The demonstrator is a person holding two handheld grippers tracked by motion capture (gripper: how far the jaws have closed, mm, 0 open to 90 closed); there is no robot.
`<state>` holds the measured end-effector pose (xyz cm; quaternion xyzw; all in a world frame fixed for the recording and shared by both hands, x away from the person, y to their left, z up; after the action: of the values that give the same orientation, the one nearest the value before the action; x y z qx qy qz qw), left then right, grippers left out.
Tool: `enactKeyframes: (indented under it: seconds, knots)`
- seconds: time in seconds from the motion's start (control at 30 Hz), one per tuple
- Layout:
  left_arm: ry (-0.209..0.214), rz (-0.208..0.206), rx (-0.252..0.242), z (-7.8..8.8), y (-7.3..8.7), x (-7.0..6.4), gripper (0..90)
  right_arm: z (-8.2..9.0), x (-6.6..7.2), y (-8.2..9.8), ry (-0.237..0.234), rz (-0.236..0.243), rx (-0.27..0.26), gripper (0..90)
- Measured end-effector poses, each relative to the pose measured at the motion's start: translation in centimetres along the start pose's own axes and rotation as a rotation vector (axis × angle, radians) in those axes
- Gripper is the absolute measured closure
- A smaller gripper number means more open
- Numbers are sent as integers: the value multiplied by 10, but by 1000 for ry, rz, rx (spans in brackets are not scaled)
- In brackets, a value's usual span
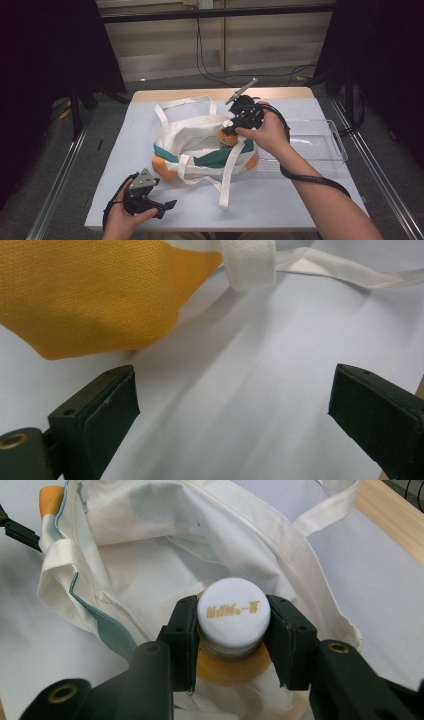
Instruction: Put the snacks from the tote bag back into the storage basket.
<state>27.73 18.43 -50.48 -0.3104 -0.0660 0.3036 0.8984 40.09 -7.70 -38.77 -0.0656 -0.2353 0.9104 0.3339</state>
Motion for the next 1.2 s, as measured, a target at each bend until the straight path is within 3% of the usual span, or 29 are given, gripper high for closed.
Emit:
enactKeyframes:
  seconds: [0.13,0.43,0.77,0.97,1.2]
  knots:
    - [11,2,18,1,1,-1,56,0,-1,0,-5,2,6,591]
    - [7,-3,8,0,1,0,56,-2,-2,0,-29,-46,-10,561]
    - [8,-5,15,0,1,0,56,-2,-2,-1,-32,-42,-18,565]
    - [6,-8,11,0,1,1,56,-1,1,-3,2,-10,9,594]
    - [12,9,15,0,2,0,56,1,0,-4,0,-17,43,596]
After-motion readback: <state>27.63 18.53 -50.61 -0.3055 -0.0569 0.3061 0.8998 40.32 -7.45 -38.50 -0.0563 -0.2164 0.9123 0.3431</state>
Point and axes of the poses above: each handheld gripper's, and its own axes: z roughly backward along the jaws, y roughly out of its underside, x roughly to its left, the point moved 7 cm from there along -z, roughly forward along the jaws, and after that the axes turned 9 degrees about x, right-handed, at the moved point
